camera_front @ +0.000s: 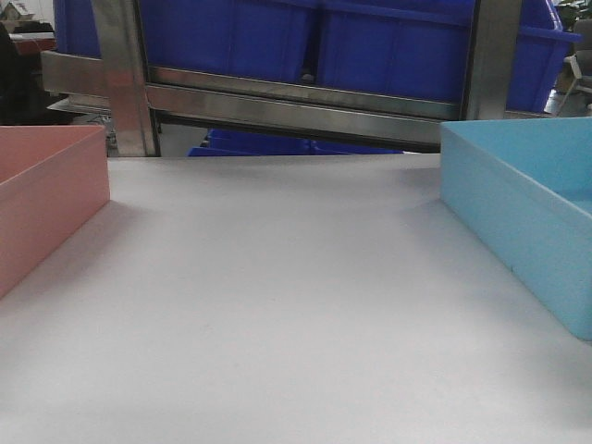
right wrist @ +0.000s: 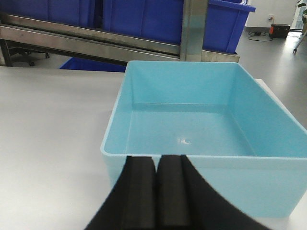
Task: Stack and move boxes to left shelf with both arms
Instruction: 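Lower the left gripper onto the rim of the pink bin, then grasp the pink bin rim with the left gripper and lift it toward center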
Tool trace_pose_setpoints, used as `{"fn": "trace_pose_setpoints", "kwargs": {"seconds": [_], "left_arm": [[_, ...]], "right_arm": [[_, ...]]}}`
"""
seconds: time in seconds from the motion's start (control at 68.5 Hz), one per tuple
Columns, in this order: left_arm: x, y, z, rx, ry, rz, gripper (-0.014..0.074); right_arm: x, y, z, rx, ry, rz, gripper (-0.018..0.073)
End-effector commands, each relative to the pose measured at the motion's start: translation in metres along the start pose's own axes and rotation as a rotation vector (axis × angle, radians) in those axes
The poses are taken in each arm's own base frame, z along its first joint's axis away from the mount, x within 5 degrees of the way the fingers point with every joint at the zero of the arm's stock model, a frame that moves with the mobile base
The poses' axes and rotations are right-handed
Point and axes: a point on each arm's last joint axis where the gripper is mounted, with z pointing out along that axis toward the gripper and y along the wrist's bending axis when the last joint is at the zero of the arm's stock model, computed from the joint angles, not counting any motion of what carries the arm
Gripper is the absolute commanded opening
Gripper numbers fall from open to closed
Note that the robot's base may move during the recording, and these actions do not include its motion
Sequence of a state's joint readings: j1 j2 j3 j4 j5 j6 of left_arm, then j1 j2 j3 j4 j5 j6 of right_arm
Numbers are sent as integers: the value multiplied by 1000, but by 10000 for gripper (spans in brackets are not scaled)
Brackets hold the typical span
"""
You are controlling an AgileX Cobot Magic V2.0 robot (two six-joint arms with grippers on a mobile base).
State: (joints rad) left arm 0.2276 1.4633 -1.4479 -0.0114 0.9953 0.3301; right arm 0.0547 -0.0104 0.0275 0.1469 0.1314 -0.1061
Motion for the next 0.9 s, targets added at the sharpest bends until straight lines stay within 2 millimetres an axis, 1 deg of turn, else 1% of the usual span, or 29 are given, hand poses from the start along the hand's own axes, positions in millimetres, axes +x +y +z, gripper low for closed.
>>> {"fn": "trace_pose_setpoints", "kwargs": {"seconds": [0.0, 0.044, 0.058, 0.175, 0.263, 0.379, 0.511, 0.642, 0.686, 0.788, 0.89], "left_arm": [[-18, 23, 3, -13, -63, -35, 532], [-22, 33, 17, -14, -57, -52, 532], [-23, 36, 24, -11, -46, -53, 532], [-23, 55, 63, -19, -5, -60, 532], [-21, 61, 91, -19, 12, -67, 532], [-17, 63, 128, -6, 41, -53, 532], [-9, 63, 161, 11, 84, -55, 532], [-1, 62, 184, 27, 123, -59, 527], [0, 61, 187, 32, 133, -60, 507], [1, 60, 189, 41, 134, -69, 409], [1, 60, 189, 46, 129, -76, 232]], "right_arm": [[-8, -1, -1, 12, -90, -7, 55], [-8, -1, -1, 12, -90, -7, 55], [-8, -1, -1, 12, -90, -7, 55], [-8, -1, -1, 12, -90, -7, 55], [-8, -1, -1, 12, -90, -7, 55], [-8, -1, -1, 12, -90, -7, 55], [-8, -1, -1, 12, -90, -7, 55], [-8, -1, -1, 12, -90, -7, 55], [-8, -1, -1, 12, -90, -7, 55], [-8, -1, -1, 12, -90, -7, 55], [-8, -1, -1, 12, -91, -7, 55]]}}
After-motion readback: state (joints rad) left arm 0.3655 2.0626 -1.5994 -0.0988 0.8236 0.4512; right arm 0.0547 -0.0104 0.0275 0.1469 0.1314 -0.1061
